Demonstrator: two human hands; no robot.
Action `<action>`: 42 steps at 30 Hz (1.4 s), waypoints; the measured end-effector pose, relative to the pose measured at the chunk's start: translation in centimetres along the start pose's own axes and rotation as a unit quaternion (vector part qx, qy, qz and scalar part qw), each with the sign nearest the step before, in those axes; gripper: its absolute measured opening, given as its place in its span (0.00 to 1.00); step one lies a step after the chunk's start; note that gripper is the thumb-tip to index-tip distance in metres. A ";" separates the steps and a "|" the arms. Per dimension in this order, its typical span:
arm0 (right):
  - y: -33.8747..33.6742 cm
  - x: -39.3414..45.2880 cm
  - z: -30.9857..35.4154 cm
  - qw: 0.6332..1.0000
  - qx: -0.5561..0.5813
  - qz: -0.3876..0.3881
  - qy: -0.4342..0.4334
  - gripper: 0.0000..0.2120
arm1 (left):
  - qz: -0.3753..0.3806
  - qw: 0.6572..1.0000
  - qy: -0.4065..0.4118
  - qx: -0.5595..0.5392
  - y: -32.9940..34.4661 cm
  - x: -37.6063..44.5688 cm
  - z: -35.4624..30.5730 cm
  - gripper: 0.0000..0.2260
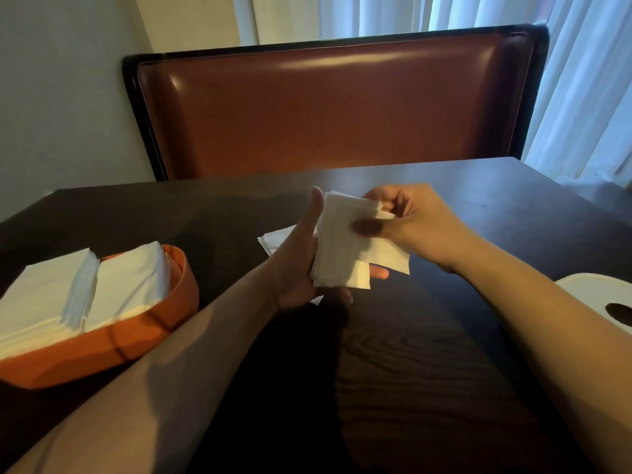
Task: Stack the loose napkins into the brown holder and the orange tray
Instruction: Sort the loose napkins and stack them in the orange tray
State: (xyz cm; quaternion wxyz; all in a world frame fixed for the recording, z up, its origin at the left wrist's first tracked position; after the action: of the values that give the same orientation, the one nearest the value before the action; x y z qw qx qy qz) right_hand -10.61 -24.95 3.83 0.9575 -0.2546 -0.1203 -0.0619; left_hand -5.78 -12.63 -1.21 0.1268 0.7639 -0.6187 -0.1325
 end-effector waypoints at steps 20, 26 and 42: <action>0.5 -0.6 1.2 0.973 0.227 0.034 0.001 0.12 | -0.087 0.995 0.046 -0.013 -2.7 0.0 -0.7 0.33; 1.2 -0.2 1.5 0.998 0.015 -0.057 -0.018 0.09 | 0.035 0.999 0.015 -0.009 -0.9 0.5 -0.1 0.36; 4.4 2.0 -5.6 0.906 -0.363 -0.049 0.212 0.25 | -0.308 0.920 0.186 -0.154 -6.7 -1.9 -1.9 0.13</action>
State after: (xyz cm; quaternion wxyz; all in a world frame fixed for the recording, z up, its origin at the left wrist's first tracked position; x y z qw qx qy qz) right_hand -6.81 -24.04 -2.46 0.7976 -0.5593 0.1044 -0.2003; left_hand 0.64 -9.37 -1.72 0.3088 0.8987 -0.2897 -0.1144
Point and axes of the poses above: each hand's wrist, its own x-axis towards the middle knuckle, its own y-axis out of the palm, z = x × y, the point moved 6 cm from there along x, towards the middle knuckle, and after that the axes turned 7 degrees about z, right-handed, at the moved point
